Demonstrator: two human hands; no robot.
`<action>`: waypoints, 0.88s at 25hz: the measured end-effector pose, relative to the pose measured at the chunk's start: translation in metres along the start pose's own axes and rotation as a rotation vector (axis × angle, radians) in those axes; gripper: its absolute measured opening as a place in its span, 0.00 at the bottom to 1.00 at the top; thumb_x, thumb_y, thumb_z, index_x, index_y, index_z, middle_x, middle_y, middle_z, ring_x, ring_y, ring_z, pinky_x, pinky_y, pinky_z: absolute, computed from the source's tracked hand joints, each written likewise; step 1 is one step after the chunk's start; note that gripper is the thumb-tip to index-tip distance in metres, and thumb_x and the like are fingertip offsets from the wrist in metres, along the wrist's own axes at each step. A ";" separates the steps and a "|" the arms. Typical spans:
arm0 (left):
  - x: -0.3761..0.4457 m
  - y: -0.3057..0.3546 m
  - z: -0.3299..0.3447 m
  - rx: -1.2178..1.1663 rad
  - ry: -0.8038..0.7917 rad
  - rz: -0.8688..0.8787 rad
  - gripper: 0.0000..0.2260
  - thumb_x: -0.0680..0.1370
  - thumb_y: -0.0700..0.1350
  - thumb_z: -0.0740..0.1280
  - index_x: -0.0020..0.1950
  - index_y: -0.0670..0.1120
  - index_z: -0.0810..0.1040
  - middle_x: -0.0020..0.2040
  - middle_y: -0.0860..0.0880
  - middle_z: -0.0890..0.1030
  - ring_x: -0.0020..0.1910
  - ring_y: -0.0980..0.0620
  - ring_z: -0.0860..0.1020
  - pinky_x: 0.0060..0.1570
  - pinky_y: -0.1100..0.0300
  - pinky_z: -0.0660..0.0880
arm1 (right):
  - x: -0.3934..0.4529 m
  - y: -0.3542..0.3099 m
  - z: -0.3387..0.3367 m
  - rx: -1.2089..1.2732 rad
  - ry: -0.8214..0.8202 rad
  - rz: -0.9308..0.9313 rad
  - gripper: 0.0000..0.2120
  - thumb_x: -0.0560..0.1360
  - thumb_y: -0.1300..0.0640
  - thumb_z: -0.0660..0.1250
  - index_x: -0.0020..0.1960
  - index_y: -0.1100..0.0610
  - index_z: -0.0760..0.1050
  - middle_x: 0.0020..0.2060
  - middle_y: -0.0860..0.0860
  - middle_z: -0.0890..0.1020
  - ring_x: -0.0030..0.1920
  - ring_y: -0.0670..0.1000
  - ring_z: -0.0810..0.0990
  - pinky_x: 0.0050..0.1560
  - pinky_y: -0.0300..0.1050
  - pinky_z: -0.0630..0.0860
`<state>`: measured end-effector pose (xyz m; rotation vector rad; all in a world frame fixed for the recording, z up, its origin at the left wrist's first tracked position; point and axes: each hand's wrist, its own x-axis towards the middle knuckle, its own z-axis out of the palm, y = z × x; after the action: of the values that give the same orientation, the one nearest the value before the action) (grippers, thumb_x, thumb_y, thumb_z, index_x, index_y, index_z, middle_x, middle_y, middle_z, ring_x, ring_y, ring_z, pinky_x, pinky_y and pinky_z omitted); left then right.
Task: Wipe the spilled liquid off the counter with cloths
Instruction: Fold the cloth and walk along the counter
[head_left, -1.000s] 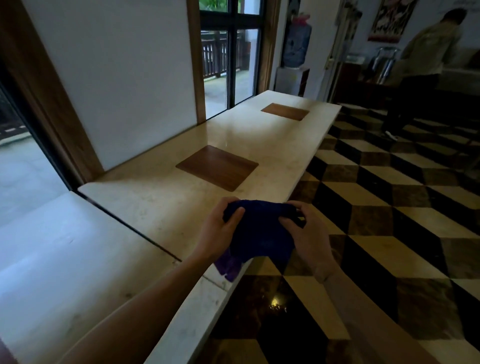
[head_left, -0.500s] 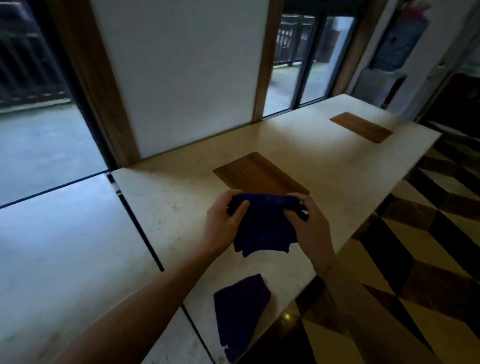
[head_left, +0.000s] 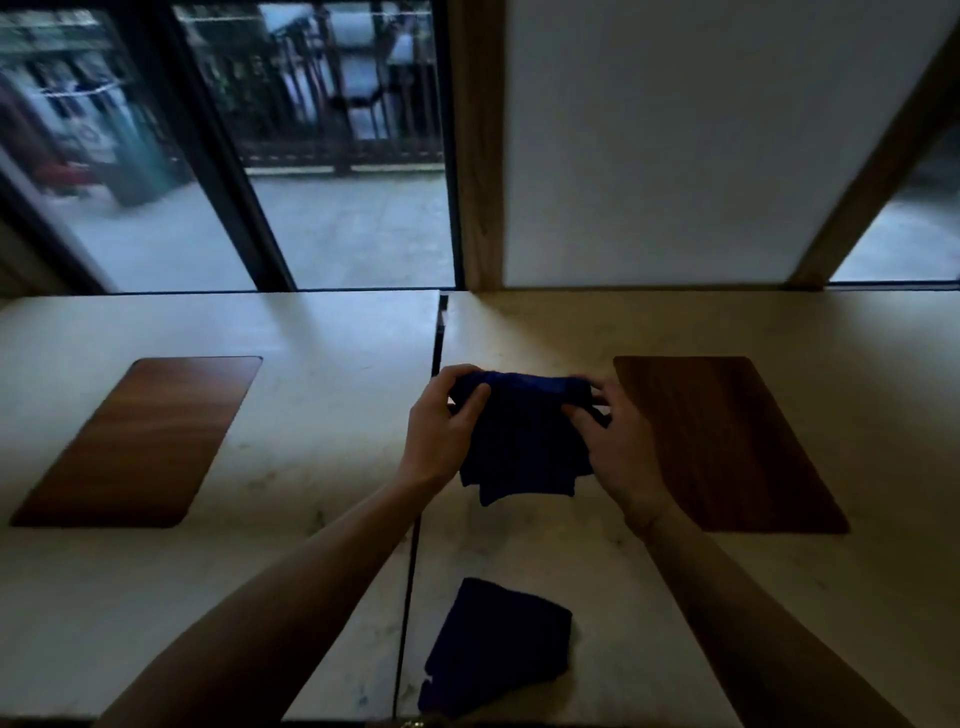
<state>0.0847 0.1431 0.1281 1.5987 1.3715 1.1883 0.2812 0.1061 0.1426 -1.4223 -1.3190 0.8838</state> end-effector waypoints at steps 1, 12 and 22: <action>-0.003 -0.002 -0.005 0.018 0.037 -0.011 0.09 0.81 0.47 0.65 0.61 0.49 0.76 0.54 0.51 0.79 0.52 0.52 0.79 0.50 0.57 0.79 | 0.002 0.000 0.005 -0.006 -0.030 -0.012 0.13 0.80 0.58 0.65 0.55 0.38 0.73 0.53 0.40 0.76 0.52 0.42 0.77 0.42 0.33 0.77; 0.000 -0.040 -0.009 -0.097 0.021 -0.304 0.11 0.81 0.44 0.64 0.64 0.51 0.74 0.54 0.52 0.77 0.51 0.52 0.78 0.46 0.60 0.78 | 0.019 0.034 0.032 -0.062 -0.061 0.124 0.12 0.80 0.57 0.64 0.60 0.42 0.75 0.52 0.38 0.74 0.52 0.45 0.76 0.43 0.38 0.76; 0.010 -0.127 0.026 -0.166 -0.079 -0.677 0.19 0.78 0.37 0.64 0.68 0.49 0.70 0.61 0.46 0.76 0.53 0.49 0.79 0.47 0.54 0.81 | 0.047 0.134 0.059 -0.084 -0.109 0.459 0.15 0.78 0.57 0.68 0.61 0.44 0.75 0.58 0.52 0.78 0.53 0.53 0.79 0.55 0.55 0.80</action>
<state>0.0675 0.1777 0.0042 0.9307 1.5402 0.7875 0.2703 0.1700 0.0029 -1.8036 -1.1344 1.2311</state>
